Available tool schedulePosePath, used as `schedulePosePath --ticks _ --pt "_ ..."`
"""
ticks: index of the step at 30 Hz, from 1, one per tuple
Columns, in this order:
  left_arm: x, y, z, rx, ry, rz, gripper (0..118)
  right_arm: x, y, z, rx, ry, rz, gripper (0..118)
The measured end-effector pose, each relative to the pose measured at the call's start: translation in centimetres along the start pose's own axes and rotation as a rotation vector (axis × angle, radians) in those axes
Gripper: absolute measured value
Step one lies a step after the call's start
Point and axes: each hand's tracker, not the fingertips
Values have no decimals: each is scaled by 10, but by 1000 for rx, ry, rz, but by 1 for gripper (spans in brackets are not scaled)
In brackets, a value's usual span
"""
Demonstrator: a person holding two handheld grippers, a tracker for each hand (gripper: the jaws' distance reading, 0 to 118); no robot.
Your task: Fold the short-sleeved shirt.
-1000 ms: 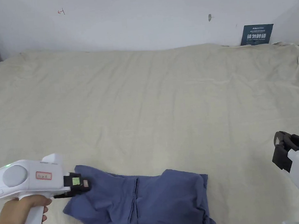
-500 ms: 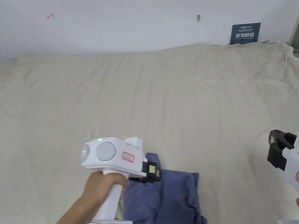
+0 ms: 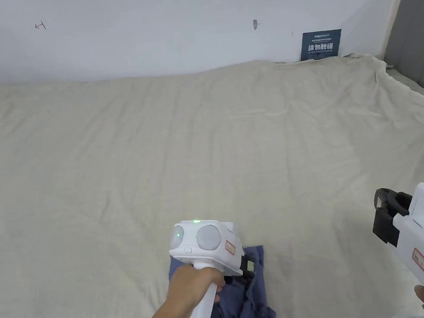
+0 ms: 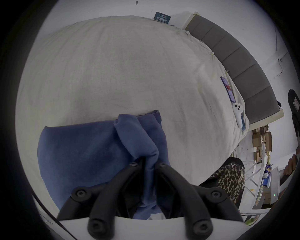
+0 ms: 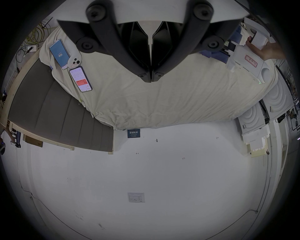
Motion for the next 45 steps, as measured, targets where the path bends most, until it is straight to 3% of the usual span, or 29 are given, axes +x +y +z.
schedulePosePath --ticks 4,5,10,15,18,20,22,26,45 --pt "2 -3 24 57 -76 25 99 -1 1 2 0 0 0 0" --pt "2 -4 33 78 -72 25 105 -2 2 2 2 1 1 0" --pt "-14 -19 87 336 -112 15 107 -4 6 2 12 7 4 0" --pt "-36 -31 114 460 58 -16 107 -12 9 5 23 17 5 0" --pt "-45 -40 116 535 164 -28 102 -15 9 6 25 23 8 0" --pt "-49 -49 113 585 201 -48 77 -16 9 6 25 24 9 0" --pt "-51 -56 104 601 200 -68 38 -17 9 7 25 24 8 0" --pt "-54 -64 79 576 172 -74 0 -14 6 6 20 20 7 0" --pt "27 -82 -26 413 49 -159 0 17 -3 8 -13 -40 0 0"
